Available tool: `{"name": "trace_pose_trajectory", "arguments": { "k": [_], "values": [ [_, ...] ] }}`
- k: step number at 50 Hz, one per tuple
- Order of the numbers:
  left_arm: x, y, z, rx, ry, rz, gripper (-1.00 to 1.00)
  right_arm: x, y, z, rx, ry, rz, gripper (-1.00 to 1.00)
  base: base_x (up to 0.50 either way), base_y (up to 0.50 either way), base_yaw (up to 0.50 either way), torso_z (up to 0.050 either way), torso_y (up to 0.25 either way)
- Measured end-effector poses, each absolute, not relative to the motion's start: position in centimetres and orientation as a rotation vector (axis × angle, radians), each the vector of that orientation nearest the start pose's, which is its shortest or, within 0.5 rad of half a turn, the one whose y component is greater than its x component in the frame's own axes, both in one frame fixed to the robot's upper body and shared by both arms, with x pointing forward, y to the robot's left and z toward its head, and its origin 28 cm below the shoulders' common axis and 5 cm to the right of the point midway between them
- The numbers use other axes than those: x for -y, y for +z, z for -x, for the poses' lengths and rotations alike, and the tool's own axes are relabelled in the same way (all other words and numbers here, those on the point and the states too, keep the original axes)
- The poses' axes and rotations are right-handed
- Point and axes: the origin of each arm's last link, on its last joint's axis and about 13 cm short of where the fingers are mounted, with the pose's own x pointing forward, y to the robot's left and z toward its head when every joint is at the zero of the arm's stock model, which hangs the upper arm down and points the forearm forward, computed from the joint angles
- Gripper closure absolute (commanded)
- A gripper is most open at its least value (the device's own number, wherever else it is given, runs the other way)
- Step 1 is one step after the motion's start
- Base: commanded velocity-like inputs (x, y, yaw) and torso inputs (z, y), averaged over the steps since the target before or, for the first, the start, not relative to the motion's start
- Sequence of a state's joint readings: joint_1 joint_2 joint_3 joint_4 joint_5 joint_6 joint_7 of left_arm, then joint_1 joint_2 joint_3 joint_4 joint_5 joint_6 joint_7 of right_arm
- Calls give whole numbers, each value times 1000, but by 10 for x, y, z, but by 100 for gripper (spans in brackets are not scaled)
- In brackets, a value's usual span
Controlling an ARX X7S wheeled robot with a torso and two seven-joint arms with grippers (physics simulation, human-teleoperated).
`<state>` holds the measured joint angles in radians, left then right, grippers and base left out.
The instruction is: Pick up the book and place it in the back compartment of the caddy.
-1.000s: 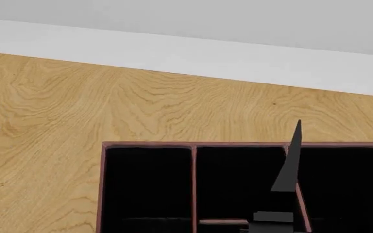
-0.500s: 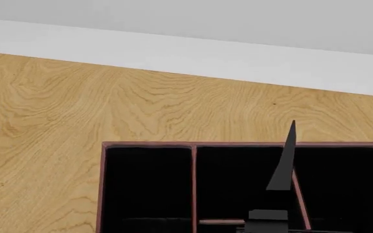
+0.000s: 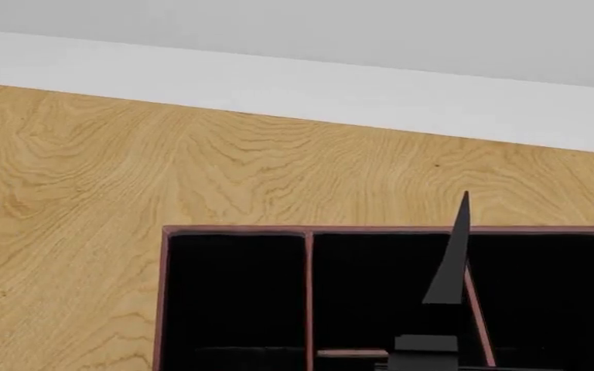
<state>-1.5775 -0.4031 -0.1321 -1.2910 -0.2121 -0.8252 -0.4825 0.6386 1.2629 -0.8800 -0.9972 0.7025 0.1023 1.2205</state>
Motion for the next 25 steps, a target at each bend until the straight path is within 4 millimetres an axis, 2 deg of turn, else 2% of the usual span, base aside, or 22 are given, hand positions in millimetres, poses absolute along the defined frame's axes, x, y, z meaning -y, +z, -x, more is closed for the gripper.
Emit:
{"name": "trace_pose_trajectory", "arguments": {
  "k": [14, 25],
  "values": [
    [-351, 231, -390, -623, 723, 300, -100, 132, 214, -144, 517, -75, 201, -100, 0, 0, 0, 0, 0],
    [-353, 218, -388, -648, 750, 285, -100, 132, 214, -144, 519, -76, 199, -100, 0, 0, 0, 0, 0]
  ]
}}
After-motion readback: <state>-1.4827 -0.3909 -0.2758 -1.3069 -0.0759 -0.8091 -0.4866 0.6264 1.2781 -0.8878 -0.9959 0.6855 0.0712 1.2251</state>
